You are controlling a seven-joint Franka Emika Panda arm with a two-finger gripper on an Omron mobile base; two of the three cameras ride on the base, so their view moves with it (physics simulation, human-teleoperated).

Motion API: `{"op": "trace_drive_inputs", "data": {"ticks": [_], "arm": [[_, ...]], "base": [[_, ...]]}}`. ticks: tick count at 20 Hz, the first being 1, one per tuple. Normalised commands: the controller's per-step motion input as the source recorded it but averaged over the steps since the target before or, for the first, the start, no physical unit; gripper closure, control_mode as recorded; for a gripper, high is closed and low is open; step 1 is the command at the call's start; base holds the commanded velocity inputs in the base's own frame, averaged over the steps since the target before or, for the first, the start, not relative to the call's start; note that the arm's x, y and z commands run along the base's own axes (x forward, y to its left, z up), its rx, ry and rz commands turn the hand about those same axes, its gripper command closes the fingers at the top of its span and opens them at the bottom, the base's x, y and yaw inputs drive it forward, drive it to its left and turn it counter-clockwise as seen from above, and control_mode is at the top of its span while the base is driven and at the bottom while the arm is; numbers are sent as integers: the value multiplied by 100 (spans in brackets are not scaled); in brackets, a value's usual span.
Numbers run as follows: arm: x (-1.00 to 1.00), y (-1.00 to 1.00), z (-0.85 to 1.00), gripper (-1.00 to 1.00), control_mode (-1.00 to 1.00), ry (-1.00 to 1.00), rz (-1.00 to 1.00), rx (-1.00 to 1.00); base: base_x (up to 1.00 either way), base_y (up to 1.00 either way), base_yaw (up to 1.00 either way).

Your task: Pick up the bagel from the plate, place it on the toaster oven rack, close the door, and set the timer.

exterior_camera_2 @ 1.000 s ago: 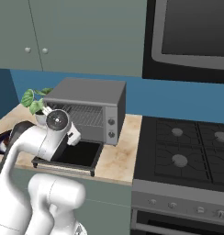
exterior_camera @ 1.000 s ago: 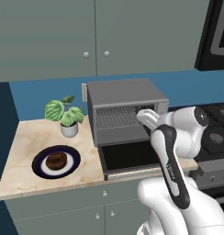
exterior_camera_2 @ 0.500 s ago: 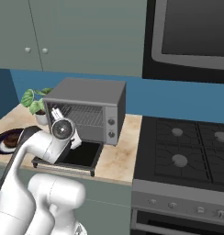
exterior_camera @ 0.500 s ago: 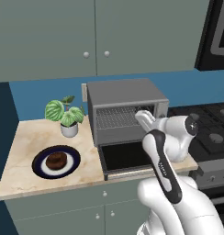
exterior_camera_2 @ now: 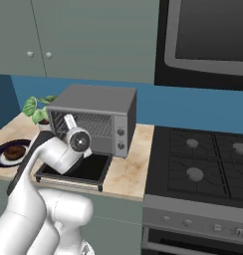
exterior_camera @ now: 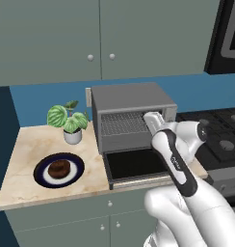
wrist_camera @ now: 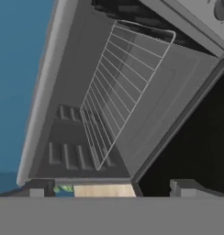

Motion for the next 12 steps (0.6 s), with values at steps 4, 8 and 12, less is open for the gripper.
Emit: {"op": "trace_drive_inputs", "data": {"ticks": [4,8,12], "arm": [[19,-6,-23,-100,-100,0,0,15],[20,-6,-25,-100,-100,0,0,14],[22,-3,-21,-100,-100,0,0,12]], "base": [[0,0,0],[0,0,0],[0,0,0]]}}
